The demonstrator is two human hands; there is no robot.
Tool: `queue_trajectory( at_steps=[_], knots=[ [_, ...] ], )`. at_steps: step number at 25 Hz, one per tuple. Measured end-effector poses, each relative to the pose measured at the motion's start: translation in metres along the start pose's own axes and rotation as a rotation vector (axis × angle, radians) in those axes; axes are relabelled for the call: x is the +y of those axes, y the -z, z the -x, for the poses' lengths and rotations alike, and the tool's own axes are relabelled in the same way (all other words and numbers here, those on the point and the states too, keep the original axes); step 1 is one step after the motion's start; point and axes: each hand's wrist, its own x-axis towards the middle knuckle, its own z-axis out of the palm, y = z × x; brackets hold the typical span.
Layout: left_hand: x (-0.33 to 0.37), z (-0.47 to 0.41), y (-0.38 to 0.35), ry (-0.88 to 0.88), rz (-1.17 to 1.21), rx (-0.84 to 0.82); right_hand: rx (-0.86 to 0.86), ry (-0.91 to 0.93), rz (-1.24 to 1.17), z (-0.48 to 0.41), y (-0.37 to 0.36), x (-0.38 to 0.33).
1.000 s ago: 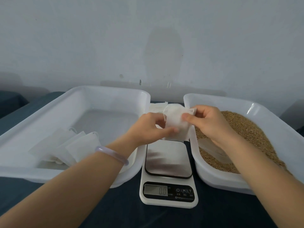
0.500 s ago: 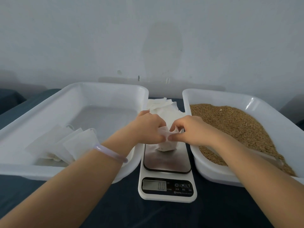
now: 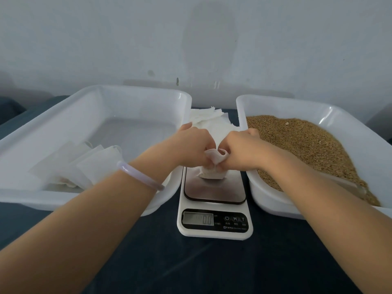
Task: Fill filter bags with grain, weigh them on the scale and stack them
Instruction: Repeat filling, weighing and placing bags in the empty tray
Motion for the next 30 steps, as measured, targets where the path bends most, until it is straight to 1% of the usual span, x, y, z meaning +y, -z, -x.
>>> queue_trajectory(
  at_steps=[3,7,9,17,24,30],
  knots=[
    [0.003,0.006,0.0,0.001,0.044,0.025,0.066,0.018,-0.073,0.005,-0.003,0.002],
    [0.004,0.009,0.005,0.009,0.21,0.097,0.09,-0.036,-0.401,0.012,-0.001,0.01],
    [0.003,0.011,0.006,0.004,0.282,0.127,0.087,-0.039,-0.473,0.01,-0.002,0.014],
    [0.003,0.011,0.004,0.032,0.363,0.13,0.088,-0.021,-0.555,0.007,-0.005,0.02],
    [0.003,0.012,0.005,0.053,0.395,0.1,0.091,-0.024,-0.572,0.007,-0.006,0.02],
    [0.004,0.013,0.005,0.046,0.408,0.118,0.088,-0.028,-0.584,0.007,-0.007,0.019]
  ],
)
